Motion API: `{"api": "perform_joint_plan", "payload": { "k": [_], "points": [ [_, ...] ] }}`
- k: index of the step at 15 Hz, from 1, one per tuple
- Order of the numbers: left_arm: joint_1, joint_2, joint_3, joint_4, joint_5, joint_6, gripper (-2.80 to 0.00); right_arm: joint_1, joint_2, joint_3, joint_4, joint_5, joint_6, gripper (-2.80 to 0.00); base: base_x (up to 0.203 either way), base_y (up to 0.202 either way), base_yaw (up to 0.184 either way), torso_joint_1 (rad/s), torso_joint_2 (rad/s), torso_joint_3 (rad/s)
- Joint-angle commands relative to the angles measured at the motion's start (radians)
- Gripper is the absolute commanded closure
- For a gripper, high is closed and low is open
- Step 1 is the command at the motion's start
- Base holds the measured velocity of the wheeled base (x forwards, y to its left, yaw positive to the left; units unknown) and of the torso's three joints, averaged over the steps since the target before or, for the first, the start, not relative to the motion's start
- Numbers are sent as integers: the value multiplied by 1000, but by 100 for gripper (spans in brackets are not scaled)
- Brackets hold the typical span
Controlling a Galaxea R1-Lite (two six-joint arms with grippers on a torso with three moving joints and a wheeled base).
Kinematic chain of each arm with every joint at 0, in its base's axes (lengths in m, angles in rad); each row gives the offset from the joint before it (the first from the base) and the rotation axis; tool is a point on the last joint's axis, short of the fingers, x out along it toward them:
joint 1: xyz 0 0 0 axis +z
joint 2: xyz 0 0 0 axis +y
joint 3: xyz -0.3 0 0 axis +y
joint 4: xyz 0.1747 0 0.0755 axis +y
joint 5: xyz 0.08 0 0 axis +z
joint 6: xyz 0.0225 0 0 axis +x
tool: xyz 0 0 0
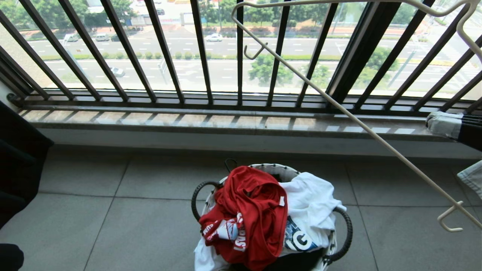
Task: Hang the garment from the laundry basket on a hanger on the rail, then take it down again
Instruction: Pick up clothes from the basket
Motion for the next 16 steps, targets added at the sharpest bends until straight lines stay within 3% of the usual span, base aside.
{"api": "perform_joint_plan", "payload": {
  "k": [1,3,5,7,12,14,16],
  "points": [
    [0,1,-2,-1,2,0,0,1,-21,-6,-1,1,-1,0,0,0,0,0,0,0],
    [0,1,-13,1,2,0,0,0,-34,-7,0,0,-1,0,0,0,0,0,0,0],
    [0,30,-109,19,-5,-3,0,-1,-44,-18,0,-1,14,0,0,0,0,0,0,0],
    [-3,171,-206,31,-30,-4,0,-4,-46,-22,0,-1,16,0,0,0,0,0,0,0],
    [-25,716,-513,47,-256,18,0,-23,-36,-22,0,-2,19,0,0,0,0,0,0,0],
    [-120,941,-633,51,-311,35,0,-47,-16,-22,0,-1,30,0,0,0,0,0,0,0],
    [-257,1166,-734,59,-319,43,0,-66,4,-21,0,1,31,0,0,0,0,0,0,0]
  ]
}}
